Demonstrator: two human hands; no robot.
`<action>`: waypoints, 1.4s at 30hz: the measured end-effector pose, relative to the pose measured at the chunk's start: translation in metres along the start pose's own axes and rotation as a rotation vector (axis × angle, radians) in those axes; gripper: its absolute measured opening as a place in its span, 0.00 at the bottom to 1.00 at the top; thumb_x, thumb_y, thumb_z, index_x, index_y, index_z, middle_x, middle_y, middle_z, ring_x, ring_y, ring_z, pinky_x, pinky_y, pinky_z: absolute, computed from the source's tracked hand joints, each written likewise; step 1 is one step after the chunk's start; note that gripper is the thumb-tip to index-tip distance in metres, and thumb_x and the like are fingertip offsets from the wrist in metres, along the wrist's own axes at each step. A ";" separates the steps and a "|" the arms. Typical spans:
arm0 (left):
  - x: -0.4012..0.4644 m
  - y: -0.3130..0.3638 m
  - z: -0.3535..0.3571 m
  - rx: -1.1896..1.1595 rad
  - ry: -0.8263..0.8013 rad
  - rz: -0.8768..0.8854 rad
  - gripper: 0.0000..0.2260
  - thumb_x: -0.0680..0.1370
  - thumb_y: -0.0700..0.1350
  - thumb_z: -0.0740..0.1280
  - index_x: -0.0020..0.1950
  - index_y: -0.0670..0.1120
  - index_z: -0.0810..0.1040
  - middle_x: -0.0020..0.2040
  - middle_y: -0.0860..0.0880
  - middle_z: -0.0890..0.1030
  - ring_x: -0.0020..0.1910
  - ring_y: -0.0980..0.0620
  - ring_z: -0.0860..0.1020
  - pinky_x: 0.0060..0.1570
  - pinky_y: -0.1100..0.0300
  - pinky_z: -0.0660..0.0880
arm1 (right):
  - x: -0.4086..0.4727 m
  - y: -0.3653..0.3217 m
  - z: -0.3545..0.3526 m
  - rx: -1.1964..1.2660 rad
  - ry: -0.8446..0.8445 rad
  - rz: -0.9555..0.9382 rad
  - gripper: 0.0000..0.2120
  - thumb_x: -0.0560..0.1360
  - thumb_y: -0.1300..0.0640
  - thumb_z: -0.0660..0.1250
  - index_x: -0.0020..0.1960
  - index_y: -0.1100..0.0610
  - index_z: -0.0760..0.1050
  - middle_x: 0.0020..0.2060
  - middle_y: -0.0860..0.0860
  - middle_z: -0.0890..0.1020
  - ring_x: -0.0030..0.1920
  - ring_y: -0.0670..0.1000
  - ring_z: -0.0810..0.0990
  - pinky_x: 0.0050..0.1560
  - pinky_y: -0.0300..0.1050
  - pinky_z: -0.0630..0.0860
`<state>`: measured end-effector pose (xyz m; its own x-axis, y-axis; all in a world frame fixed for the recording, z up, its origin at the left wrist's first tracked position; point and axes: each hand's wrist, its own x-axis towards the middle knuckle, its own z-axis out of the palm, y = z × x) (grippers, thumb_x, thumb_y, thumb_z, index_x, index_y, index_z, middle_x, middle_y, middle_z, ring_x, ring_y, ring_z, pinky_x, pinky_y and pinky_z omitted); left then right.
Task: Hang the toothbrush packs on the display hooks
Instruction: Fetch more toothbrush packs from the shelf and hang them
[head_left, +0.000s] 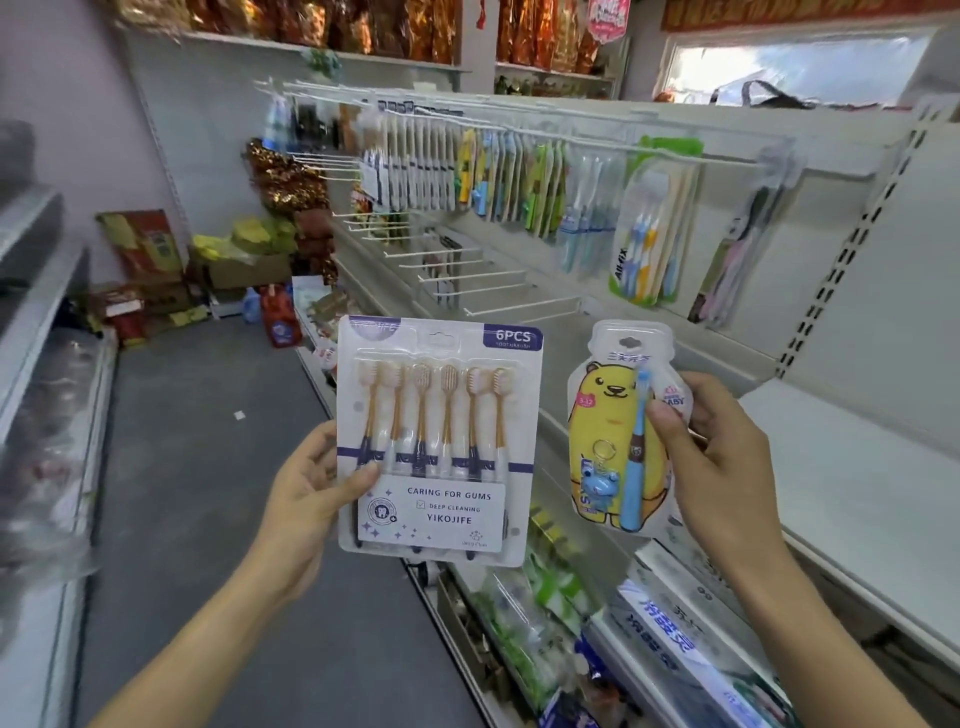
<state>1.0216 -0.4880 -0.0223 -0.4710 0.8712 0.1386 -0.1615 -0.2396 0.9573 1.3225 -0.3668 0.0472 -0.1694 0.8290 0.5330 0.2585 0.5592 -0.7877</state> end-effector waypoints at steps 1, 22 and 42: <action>0.015 0.000 -0.004 0.008 -0.010 0.003 0.21 0.72 0.35 0.70 0.65 0.42 0.75 0.58 0.41 0.83 0.55 0.42 0.83 0.51 0.51 0.83 | 0.012 0.006 0.009 0.010 0.008 0.003 0.04 0.82 0.57 0.64 0.54 0.53 0.77 0.43 0.46 0.84 0.42 0.48 0.83 0.43 0.57 0.79; 0.259 -0.018 -0.108 -0.036 -0.102 0.021 0.23 0.71 0.33 0.69 0.66 0.39 0.74 0.59 0.39 0.82 0.55 0.43 0.83 0.53 0.50 0.82 | 0.162 0.030 0.205 0.039 -0.006 0.056 0.05 0.81 0.60 0.64 0.53 0.53 0.77 0.44 0.45 0.85 0.43 0.46 0.83 0.43 0.47 0.79; 0.480 0.016 -0.282 -0.091 -0.305 -0.135 0.32 0.66 0.41 0.79 0.68 0.44 0.73 0.61 0.40 0.82 0.57 0.42 0.82 0.53 0.48 0.81 | 0.310 -0.031 0.403 -0.043 0.326 0.054 0.05 0.80 0.61 0.66 0.54 0.54 0.78 0.43 0.57 0.85 0.43 0.55 0.84 0.44 0.52 0.80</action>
<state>0.5487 -0.1941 -0.0123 -0.1618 0.9822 0.0951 -0.2874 -0.1391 0.9477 0.8787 -0.1253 0.1122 0.1570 0.8087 0.5669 0.3000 0.5078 -0.8075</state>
